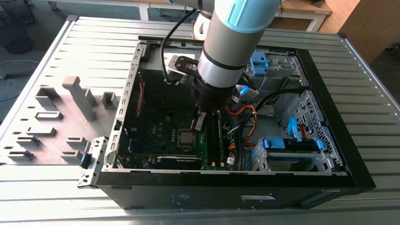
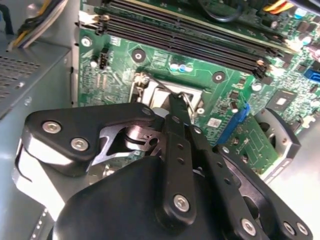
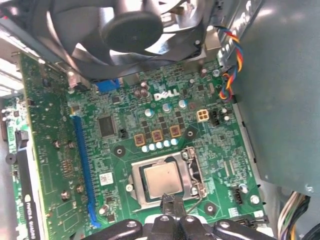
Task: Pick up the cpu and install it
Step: 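Install the first cpu locking lever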
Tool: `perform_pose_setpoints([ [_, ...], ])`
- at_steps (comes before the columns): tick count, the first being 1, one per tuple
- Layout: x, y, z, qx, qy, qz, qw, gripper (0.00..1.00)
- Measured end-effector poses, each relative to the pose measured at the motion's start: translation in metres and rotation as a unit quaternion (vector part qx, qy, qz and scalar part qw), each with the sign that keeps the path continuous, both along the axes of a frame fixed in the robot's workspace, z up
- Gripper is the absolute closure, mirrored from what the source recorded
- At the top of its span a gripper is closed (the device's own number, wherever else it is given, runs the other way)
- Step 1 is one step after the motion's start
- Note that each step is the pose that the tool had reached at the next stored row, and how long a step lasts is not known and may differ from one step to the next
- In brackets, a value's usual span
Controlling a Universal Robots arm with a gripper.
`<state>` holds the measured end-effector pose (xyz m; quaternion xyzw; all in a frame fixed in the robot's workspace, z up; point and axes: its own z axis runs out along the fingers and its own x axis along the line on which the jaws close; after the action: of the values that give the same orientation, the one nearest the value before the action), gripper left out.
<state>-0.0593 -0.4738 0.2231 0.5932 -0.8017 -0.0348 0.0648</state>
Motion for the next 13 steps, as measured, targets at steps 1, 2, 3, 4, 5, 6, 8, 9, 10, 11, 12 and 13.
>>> perform_pose_setpoints([
  [1, 0.0, 0.0014, 0.0, 0.0, 0.0, 0.0, 1.0, 0.89],
  [2, 0.0, 0.0026, 0.0, -0.0001, 0.0, 0.0, 1.0, 0.89],
  [3, 0.0, 0.0036, 0.0, -0.0001, 0.0, 0.0, 1.0, 0.89],
  [4, 0.0001, 0.0041, 0.0, -0.0001, 0.0, 0.0, 1.0, 0.89],
  [5, 0.0001, 0.0042, 0.0, -0.0005, -0.0001, 0.0, 1.0, 0.89],
  [6, -0.0001, 0.0042, -0.0001, -0.0021, 0.0, 0.0, 1.0, 0.89],
  [8, -0.0001, 0.0043, -0.0004, -0.0106, 0.0, 0.0, 0.99994, 0.89],
  [9, -0.0001, 0.0042, -0.0005, -0.0169, 0.0001, 0.0, 0.99986, 0.89],
  [10, -0.0001, 0.0043, -0.0007, -0.0231, 0.0002, 0.0, 0.99973, 0.89],
  [11, -0.0001, 0.0042, -0.0008, -0.0293, 0.0004, 0.0, 0.99957, 0.89],
  [12, -0.0001, 0.0042, -0.001, -0.0353, 0.0006, 0.0, 0.99937, 0.89],
  [13, -0.0001, 0.0043, -0.0013, -0.0405, 0.0007, 0.0, 0.99918, 0.89],
])
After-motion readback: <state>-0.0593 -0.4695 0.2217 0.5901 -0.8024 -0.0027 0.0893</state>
